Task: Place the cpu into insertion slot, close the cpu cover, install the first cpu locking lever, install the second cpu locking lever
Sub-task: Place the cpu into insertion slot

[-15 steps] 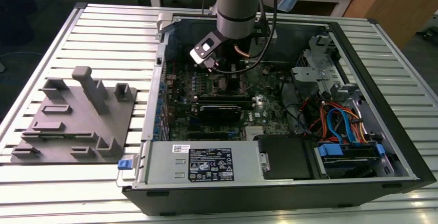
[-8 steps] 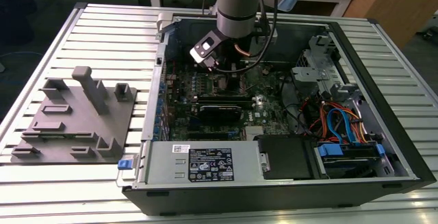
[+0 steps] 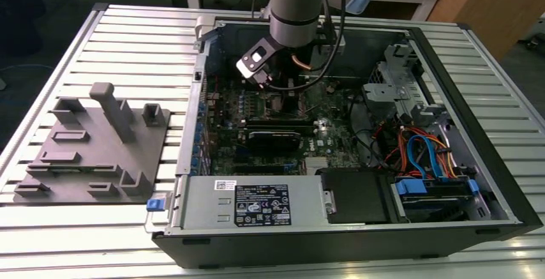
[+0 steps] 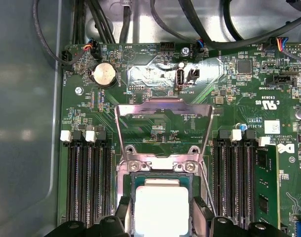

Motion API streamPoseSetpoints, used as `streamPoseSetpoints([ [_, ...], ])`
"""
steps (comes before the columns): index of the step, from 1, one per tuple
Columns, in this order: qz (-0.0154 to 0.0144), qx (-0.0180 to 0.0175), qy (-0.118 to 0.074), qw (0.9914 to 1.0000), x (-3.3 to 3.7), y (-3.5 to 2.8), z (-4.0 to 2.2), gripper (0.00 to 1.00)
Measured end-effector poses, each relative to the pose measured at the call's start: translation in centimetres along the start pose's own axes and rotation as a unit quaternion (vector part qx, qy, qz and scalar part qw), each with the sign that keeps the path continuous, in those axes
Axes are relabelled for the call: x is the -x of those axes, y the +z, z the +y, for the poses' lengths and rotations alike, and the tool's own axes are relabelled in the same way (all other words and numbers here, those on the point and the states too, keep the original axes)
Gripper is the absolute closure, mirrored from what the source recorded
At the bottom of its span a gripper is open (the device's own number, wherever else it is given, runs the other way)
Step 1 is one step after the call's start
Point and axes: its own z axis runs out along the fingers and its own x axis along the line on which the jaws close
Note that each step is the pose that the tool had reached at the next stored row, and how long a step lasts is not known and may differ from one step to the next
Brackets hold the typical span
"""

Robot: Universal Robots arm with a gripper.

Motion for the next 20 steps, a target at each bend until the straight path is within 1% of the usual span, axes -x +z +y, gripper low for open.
streamPoseSetpoints([
  [4, 0.0, 0.0, 0.0, 1.0, 0.0, -0.14, 0.0, 0.39],
  [11, 0.0, 0.0, 0.0, 1.0, -0.03, -0.75, 0.03, 0.39],
  [16, 0.0, 0.0, 0.0, 1.0, -0.04, -0.79, 0.04, 0.41],
  [18, 0.0, 0.0, 0.0, 1.0, -0.04, -0.81, 0.04, 0.54],
  [19, -0.0002, -0.0001, 0.0, 1.0, -0.03, -0.88, 0.04, 0.54],
  [20, -0.0001, -0.0001, 0.0, 1.0, -0.04, -0.94, 0.04, 0.59],
])
